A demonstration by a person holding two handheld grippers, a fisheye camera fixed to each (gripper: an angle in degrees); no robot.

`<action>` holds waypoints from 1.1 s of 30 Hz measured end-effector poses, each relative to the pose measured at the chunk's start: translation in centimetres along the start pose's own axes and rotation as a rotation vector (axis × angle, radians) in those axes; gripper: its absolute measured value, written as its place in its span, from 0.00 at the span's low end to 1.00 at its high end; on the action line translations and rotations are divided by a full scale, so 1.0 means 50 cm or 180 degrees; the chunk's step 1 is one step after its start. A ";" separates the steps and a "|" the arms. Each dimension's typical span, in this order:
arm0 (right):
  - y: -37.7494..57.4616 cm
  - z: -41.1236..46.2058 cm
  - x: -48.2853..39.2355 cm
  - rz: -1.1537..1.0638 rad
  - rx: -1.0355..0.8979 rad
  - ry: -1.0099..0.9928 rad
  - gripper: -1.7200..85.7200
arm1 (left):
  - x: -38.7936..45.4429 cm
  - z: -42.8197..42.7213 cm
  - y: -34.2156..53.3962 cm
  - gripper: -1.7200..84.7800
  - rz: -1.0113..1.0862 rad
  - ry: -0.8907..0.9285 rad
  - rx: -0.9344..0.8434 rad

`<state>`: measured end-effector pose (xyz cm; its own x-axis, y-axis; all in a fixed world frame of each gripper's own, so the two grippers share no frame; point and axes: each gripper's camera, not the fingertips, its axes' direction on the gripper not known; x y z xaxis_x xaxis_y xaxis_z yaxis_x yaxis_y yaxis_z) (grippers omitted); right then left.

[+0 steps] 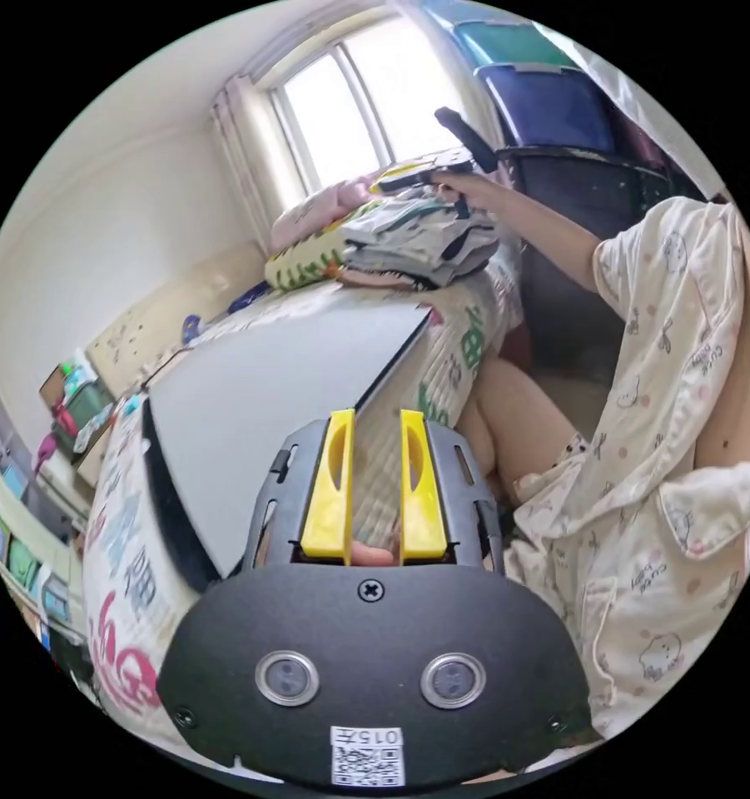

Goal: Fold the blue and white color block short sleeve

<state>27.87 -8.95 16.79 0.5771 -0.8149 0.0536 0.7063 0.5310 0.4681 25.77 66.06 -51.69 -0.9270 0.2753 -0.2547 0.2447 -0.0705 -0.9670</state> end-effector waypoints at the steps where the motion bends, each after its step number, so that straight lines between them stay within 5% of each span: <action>1: -0.032 0.036 0.051 0.0093 -0.0265 0.0047 0.16 | -0.011 0.055 -0.034 0.12 0.0026 0.0119 0.0159; 6: -0.094 0.104 0.171 0.0468 -0.0923 -0.0015 0.17 | -0.055 0.257 -0.119 0.12 -0.0013 0.0591 0.0462; 9: -0.131 0.019 0.185 0.0568 -0.0612 -0.0397 0.03 | -0.067 0.360 -0.129 0.12 -0.0010 0.0743 0.0427; 14: -0.196 -0.212 0.145 0.0396 -0.0012 -0.0666 0.01 | -0.082 0.431 -0.111 0.13 0.0107 0.0490 0.0464; 19: -0.244 -0.474 0.070 0.0175 0.0545 -0.2226 0.01 | -0.133 0.454 -0.048 0.15 -0.0139 0.0566 0.0690; 24: -0.245 -0.593 -0.139 -0.0302 0.0528 -0.2771 0.01 | -0.124 0.546 0.066 0.20 -0.0565 0.0966 0.0672; 30: -0.193 -0.728 -0.195 -0.0133 0.0741 -0.2368 0.02 | -0.083 0.584 0.322 0.12 -0.1127 0.0747 0.0712; 33: -0.165 -0.801 -0.163 0.0168 0.0674 -0.1837 0.12 | -0.045 0.550 0.392 0.09 -0.1121 0.0485 0.0745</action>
<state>33.74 2.62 -22.84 0.2524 -0.8145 0.5224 0.5519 0.5647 0.6137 24.84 37.71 -70.15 -0.8856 0.4582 0.0763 -0.1654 -0.1576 -0.9736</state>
